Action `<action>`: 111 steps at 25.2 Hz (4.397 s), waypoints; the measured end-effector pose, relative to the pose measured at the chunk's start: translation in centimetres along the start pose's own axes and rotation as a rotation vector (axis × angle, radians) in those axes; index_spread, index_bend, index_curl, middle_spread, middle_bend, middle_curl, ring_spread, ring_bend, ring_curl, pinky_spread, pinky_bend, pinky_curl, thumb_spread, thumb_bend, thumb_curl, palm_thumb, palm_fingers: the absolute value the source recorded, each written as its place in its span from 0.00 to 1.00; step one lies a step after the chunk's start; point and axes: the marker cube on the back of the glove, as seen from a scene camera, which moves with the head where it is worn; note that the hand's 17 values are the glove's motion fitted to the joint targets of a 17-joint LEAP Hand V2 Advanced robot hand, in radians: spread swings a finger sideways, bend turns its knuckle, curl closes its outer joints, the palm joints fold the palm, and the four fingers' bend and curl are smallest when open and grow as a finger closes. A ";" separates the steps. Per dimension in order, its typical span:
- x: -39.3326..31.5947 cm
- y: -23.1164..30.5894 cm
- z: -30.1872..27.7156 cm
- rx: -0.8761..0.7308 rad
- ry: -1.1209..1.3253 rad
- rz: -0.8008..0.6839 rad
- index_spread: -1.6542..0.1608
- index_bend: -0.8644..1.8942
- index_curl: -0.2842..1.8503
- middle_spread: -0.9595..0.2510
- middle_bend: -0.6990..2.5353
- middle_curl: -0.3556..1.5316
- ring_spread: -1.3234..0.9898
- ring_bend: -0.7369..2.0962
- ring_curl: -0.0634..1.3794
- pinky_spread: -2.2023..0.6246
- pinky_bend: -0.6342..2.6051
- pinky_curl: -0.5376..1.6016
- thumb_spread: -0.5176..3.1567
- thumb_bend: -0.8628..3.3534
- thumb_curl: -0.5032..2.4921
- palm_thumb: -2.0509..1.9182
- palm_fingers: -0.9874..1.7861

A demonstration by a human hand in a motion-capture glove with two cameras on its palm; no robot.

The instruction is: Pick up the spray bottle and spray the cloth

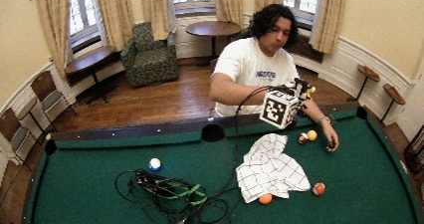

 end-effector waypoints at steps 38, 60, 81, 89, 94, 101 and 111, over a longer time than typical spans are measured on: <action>17.7 -13.8 13.7 0.079 -0.087 -0.131 0.77 0.43 0.47 0.63 0.42 0.51 0.49 0.55 0.39 0.68 0.37 0.47 0.23 0.20 0.47 0.75 0.85; 20.2 -13.6 14.4 0.032 -0.039 0.019 0.75 0.41 0.45 0.63 0.44 0.51 0.49 0.49 0.36 0.77 0.26 0.42 0.27 0.19 0.45 0.74 0.70; 17.3 -0.8 6.9 -0.067 0.645 -0.044 0.67 0.36 0.32 0.69 0.28 0.39 0.52 0.39 0.27 0.86 0.30 0.42 0.39 0.19 0.33 0.60 0.46; 12.1 5.4 7.5 -0.230 0.838 -0.180 0.67 0.36 0.30 0.69 0.28 0.39 0.53 0.39 0.26 0.87 0.30 0.42 0.39 0.19 0.31 0.59 0.46; 8.1 7.3 6.9 -0.306 0.875 -0.235 0.66 0.36 0.28 0.69 0.28 0.38 0.53 0.38 0.26 0.87 0.30 0.42 0.40 0.20 0.31 0.59 0.46; 4.5 7.9 5.1 -0.342 0.937 -0.265 0.66 0.36 0.27 0.70 0.28 0.38 0.53 0.38 0.26 0.87 0.31 0.42 0.40 0.20 0.30 0.58 0.46; 0.3 10.5 6.5 -0.394 0.926 -0.364 0.66 0.36 0.26 0.70 0.28 0.38 0.53 0.38 0.26 0.87 0.31 0.42 0.40 0.20 0.29 0.58 0.46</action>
